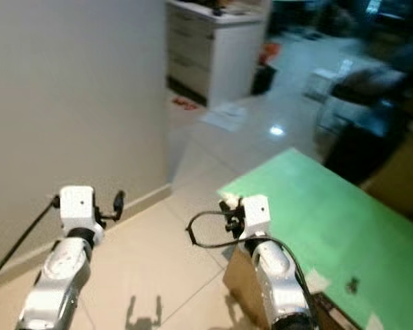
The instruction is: Hang keys on a hook
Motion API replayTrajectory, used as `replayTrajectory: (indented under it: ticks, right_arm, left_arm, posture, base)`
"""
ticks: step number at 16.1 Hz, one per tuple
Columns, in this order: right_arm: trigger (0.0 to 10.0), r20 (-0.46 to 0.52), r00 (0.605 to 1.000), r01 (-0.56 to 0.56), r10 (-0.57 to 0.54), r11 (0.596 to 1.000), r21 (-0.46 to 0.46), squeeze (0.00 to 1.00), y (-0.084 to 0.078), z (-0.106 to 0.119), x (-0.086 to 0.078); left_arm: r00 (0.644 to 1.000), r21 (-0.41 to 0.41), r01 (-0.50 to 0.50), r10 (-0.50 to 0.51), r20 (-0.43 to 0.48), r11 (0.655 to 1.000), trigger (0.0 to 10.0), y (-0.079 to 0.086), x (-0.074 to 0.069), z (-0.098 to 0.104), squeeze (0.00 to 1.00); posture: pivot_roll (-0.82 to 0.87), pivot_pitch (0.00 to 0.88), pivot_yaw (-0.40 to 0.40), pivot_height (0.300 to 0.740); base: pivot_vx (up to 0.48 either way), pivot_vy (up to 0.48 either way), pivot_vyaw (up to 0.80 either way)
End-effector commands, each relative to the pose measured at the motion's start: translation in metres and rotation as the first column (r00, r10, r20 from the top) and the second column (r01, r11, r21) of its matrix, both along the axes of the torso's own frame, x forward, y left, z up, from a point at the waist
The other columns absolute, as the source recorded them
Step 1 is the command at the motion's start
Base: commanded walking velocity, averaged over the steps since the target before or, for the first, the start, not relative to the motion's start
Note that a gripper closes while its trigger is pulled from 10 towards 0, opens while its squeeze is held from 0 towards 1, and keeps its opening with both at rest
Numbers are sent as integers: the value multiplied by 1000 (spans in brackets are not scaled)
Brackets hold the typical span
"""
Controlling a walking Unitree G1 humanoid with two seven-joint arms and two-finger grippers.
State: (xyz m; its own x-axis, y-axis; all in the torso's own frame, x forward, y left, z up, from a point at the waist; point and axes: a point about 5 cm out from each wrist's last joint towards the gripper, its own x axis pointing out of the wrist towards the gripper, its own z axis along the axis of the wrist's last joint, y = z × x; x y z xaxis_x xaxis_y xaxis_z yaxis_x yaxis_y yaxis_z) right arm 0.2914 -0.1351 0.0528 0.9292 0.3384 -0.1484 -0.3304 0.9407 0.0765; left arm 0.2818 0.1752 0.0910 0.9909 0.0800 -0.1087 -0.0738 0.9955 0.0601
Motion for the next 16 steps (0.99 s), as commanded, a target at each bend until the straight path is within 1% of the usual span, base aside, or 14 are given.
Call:
replayTrajectory:
  ticks: [1,2,4,5,6,7,9,13,16]
  right_arm:
    - [0,11,999,-33,32,999,26,0,9,4,3]
    - [0,6,999,-35,35,998,44,0,10,4,5]
    - [0,11,999,-39,38,998,44,0,13,6,7]
    - [0,12,999,-37,36,998,44,0,13,6,8]
    - [0,7,1000,-28,27,998,49,0,11,5,8]
    - [0,6,1000,-24,24,998,51,0,11,5,8]
    - [0,1,1000,-12,11,998,56,0,8,3,7]
    - [0,1,1000,-5,5,998,60,0,7,3,6]
    - [0,2,1000,-13,12,998,55,0,7,3,6]
  left_arm:
    - [1000,2,-22,22,-2,1000,10000,8,0,0,0]
    - [1000,28,-25,25,5,999,10000,9,0,2,0]
    - [1000,47,-27,27,2,999,10000,10,-1,1,0]
    - [1000,67,-12,12,-11,998,10000,9,-1,0,0]
    - [1000,101,15,-13,-13,995,10000,8,0,0,0]
    - [1000,116,23,-22,-10,993,10000,7,1,1,0]
    - [999,107,52,-52,4,993,10000,4,4,6,0]
    - [998,107,64,-66,13,992,10000,-2,6,8,0]
    - [998,78,57,-58,10,995,10000,-3,6,7,0]
  posture:
    - [25,0,-75,740]
    - [25,0,-75,740]
    - [30,0,-79,740]
    - [33,0,-80,740]
    - [30,0,-76,740]
    - [27,0,-73,740]
    - [19,0,-66,740]
    - [7,0,-58,740]
    - [7,0,-61,740]
  base:
    - [0,0,613]
    - [0,0,606]
    - [0,0,600]
    - [0,0,600]
    - [0,-259,606]
    - [0,-289,600]
    - [0,-353,603]
    - [0,-454,603]
    - [0,0,600]
